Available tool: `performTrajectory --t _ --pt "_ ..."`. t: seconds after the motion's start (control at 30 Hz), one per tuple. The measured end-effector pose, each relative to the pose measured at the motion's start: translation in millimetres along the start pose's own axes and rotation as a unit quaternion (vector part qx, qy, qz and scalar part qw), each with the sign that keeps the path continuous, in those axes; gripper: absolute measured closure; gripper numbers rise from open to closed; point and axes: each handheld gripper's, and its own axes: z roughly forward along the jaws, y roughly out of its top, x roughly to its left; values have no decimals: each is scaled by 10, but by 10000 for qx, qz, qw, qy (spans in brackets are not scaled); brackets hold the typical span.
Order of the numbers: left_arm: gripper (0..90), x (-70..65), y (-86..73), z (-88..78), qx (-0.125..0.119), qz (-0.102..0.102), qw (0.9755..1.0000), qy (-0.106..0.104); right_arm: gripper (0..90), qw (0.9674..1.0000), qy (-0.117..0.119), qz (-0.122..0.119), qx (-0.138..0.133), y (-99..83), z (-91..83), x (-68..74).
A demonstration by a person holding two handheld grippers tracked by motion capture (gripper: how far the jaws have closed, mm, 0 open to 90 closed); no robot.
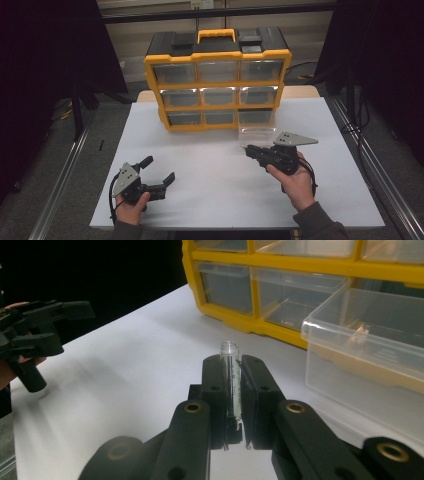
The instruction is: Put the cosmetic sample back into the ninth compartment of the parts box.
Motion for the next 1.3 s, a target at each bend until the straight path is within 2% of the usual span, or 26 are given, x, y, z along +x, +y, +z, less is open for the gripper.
performTrajectory --t 0.43,1.3 --pt "28 -2 2 -3 4 -9 10000 0 818 9997 -173 -55 -173 100 -29 -58" --pt "29 -3 5 -3 24 39 10000 51 818 9990 -365 -66 -267 204 -31 -158"
